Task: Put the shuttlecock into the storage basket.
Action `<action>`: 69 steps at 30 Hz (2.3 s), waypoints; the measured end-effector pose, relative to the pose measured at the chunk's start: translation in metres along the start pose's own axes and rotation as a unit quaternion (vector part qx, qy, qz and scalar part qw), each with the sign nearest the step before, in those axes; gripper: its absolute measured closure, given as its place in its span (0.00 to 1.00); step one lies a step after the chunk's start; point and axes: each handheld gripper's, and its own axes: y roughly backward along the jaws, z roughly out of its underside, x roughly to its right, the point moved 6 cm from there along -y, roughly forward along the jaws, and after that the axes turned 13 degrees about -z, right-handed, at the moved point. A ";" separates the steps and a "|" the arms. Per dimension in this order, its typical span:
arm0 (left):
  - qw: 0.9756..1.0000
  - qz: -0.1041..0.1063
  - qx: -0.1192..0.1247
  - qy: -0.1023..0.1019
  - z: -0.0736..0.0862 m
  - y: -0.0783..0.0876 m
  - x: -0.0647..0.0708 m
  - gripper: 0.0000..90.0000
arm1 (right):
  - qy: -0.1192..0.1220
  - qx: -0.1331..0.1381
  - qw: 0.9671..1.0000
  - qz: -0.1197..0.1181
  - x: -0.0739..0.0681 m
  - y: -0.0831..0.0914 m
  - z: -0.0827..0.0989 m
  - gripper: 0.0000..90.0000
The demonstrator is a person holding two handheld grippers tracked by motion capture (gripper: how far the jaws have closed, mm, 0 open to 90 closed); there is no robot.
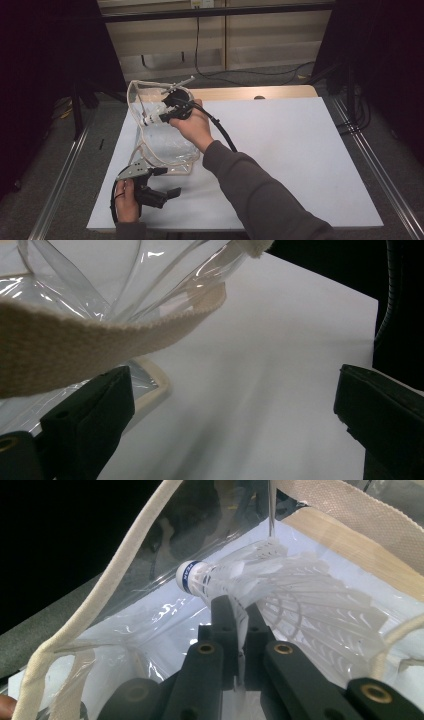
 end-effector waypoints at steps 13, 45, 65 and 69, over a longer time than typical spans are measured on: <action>1.000 -0.002 0.003 0.003 0.000 0.002 0.000 0.03 | 0.000 0.003 1.000 0.011 0.000 -0.006 0.002 0.98; 1.000 -0.001 0.001 0.002 0.001 0.003 -0.001 0.03 | -0.005 -0.002 1.000 0.028 0.005 -0.027 0.000 0.98; 1.000 -0.002 0.000 0.003 0.002 0.003 -0.003 0.03 | 0.002 -0.016 0.999 0.047 0.013 -0.048 0.009 0.97; 1.000 -0.002 0.001 0.007 0.002 0.002 -0.002 0.03 | 0.000 -0.024 0.998 0.050 0.016 -0.050 0.012 0.97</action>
